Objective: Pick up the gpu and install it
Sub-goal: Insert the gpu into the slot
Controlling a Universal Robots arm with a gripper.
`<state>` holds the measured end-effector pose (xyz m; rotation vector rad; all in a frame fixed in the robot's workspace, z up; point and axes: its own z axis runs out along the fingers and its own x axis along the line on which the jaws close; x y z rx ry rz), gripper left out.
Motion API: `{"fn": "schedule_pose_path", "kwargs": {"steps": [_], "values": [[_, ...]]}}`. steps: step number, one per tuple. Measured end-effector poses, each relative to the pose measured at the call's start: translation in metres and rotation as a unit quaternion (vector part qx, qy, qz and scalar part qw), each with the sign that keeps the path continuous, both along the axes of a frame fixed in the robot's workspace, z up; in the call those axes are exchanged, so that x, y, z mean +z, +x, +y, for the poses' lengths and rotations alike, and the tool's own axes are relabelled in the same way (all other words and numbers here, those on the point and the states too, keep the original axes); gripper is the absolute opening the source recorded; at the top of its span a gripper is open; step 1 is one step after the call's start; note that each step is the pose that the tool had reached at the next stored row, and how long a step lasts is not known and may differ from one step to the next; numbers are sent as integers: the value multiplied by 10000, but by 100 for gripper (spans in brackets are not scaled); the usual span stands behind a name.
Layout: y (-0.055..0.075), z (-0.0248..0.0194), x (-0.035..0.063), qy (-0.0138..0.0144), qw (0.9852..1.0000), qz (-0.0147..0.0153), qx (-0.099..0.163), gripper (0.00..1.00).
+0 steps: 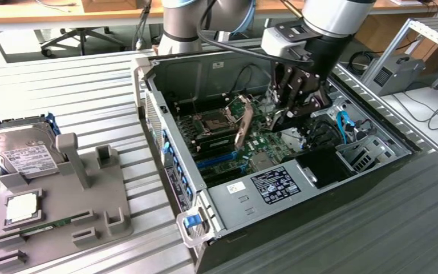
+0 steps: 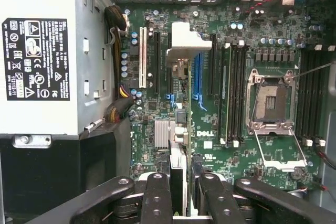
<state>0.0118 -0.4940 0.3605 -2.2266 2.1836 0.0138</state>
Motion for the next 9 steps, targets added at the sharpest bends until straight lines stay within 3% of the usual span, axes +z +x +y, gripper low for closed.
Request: {"fn": "schedule_pose_path", "kwargs": {"steps": [9], "values": [[0,-69,-11,0,10000,0,0,26]]}}
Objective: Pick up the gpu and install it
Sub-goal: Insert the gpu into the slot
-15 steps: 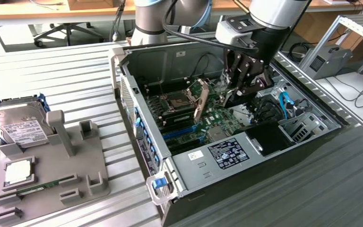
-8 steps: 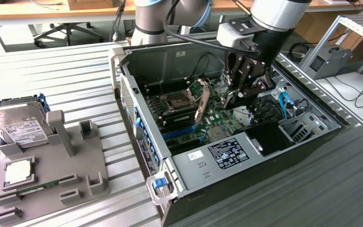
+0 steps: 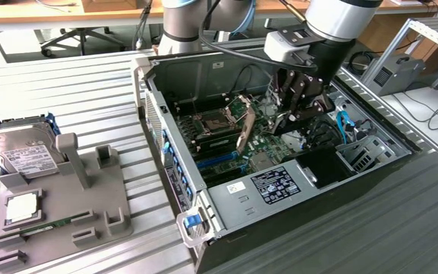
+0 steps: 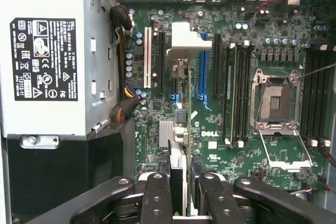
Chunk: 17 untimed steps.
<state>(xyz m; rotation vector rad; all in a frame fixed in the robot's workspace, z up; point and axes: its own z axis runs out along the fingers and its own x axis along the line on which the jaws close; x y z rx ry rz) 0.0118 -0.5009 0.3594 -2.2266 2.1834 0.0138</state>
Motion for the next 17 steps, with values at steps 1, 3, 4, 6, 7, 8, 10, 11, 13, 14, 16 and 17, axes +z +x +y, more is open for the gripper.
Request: {"fn": "schedule_pose_path", "kwargs": {"steps": [1,3,4,6,7,8,10,11,13,14,16,17], "values": [[0,-9,-1,0,10000,0,0,26],[0,-22,-3,0,10000,0,0,26],[0,-29,-3,0,10000,0,0,26],[0,-41,-5,0,10000,0,0,26],[0,-48,-6,0,10000,0,0,26],[0,-61,-8,0,10000,0,0,26],[0,-75,-10,0,10000,0,0,26],[0,-82,-11,0,10000,0,0,26],[0,-98,-14,0,10000,0,0,26],[0,-104,-14,0,10000,0,0,26],[0,-120,-17,0,10000,0,0,26],[0,-127,-18,0,10000,0,0,26]]}}
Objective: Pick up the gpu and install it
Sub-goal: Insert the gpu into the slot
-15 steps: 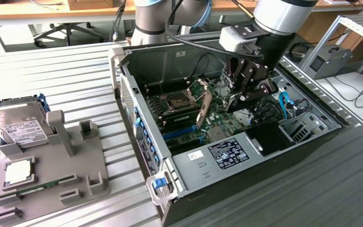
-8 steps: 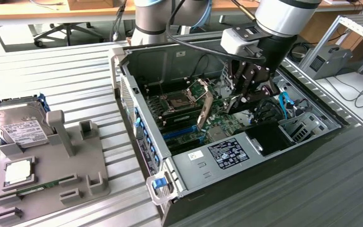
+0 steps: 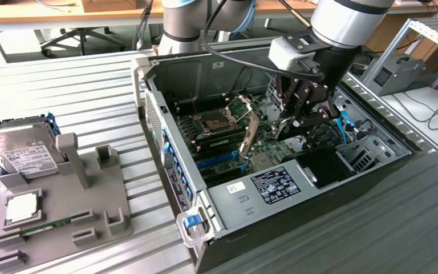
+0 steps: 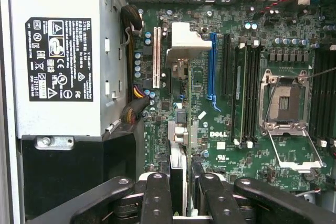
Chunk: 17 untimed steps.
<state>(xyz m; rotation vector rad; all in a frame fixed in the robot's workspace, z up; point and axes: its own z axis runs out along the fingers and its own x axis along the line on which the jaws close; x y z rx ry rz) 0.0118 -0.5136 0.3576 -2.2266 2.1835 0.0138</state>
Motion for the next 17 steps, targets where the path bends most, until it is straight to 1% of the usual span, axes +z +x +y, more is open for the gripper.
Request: {"fn": "schedule_pose_path", "kwargs": {"steps": [17], "values": [[0,-118,-18,0,10000,0,0,26]]}}
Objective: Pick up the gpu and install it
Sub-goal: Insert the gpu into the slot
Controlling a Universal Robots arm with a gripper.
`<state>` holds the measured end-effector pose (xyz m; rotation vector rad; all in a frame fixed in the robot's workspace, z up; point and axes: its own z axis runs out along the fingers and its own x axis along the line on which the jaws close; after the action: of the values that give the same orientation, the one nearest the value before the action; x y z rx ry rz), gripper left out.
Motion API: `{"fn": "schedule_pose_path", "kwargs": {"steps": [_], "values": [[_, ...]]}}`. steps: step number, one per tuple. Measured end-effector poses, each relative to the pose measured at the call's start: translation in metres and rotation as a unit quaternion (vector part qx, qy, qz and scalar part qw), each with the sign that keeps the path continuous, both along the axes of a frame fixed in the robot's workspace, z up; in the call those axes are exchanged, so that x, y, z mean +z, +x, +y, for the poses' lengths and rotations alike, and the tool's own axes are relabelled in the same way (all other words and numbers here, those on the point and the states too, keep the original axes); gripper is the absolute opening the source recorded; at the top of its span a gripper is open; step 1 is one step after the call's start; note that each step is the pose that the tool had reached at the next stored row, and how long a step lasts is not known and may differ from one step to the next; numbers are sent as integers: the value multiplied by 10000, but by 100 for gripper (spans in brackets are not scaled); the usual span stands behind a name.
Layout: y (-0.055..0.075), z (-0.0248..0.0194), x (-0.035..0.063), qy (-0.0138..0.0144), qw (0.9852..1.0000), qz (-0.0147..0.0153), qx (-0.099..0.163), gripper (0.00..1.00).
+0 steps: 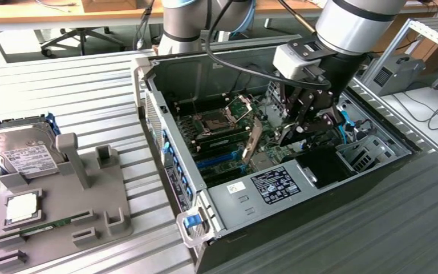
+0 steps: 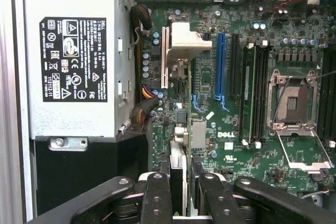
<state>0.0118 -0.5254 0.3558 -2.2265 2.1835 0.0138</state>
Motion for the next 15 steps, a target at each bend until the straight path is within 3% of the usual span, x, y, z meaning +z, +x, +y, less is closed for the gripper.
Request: {"fn": "schedule_pose_path", "kwargs": {"steps": [15], "values": [[0,-112,-17,0,10000,0,0,26]]}}
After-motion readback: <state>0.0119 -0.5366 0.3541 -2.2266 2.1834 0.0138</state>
